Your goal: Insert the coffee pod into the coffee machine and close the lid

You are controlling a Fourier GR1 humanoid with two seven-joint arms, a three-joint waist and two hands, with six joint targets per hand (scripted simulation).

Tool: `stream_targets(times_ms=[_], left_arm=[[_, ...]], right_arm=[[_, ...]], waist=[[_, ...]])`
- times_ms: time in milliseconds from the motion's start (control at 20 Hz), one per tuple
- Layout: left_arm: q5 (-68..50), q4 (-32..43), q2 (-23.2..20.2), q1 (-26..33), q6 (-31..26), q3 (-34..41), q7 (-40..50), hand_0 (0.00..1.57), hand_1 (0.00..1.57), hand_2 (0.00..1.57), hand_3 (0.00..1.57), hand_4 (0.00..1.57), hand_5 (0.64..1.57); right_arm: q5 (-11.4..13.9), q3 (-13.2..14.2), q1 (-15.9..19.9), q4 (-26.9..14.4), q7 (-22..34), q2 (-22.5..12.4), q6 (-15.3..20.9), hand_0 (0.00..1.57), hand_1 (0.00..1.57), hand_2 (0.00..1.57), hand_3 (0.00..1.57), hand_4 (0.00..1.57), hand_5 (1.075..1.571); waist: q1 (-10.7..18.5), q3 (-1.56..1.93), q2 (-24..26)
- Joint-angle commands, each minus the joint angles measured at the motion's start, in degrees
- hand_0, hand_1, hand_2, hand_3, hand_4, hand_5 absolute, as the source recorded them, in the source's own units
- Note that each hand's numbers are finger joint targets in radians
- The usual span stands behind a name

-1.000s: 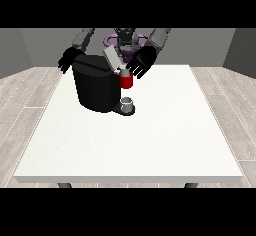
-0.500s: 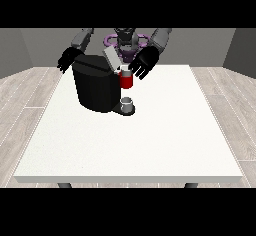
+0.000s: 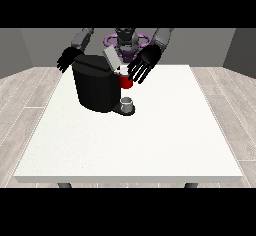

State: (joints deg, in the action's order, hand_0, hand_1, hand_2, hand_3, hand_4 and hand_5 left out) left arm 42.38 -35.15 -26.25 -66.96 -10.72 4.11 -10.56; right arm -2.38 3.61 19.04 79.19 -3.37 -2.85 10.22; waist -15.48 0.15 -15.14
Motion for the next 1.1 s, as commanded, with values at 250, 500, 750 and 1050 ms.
stream_targets(times_ms=[250,500,750,1050], left_arm=[[1.0,0.2,-1.0,0.4,-0.9,0.4,-0.7,0.00,0.00,0.00,0.00,0.00,1.571],[0.2,-1.0,0.1,1.3,-6.1,-0.2,0.7,0.00,0.00,0.00,0.00,0.00,1.571],[-1.0,-2.5,3.0,1.9,-4.7,1.2,2.6,0.00,0.00,0.00,0.00,0.00,1.571],[-10.4,-3.2,8.8,9.7,-1.6,9.0,1.2,0.00,0.00,0.00,0.00,0.00,1.571]], right_arm=[[0.1,0.2,-2.2,-1.5,-2.2,0.0,-0.3,0.00,0.00,0.00,0.00,0.34,1.571],[-1.4,2.7,-3.4,-5.2,-4.4,-0.6,-0.8,0.00,0.00,0.00,0.00,0.42,1.571],[-0.4,2.1,-4.0,-7.1,-5.4,0.8,0.7,0.00,0.00,0.00,0.00,0.38,1.571],[-2.3,4.1,-8.0,-6.2,-4.1,0.5,1.0,0.00,0.00,0.00,0.00,0.43,1.571]], waist=[[-0.2,-0.15,0.7],[3.5,-0.13,5.0],[5.0,-0.13,6.3],[9.1,-0.19,13.7]])
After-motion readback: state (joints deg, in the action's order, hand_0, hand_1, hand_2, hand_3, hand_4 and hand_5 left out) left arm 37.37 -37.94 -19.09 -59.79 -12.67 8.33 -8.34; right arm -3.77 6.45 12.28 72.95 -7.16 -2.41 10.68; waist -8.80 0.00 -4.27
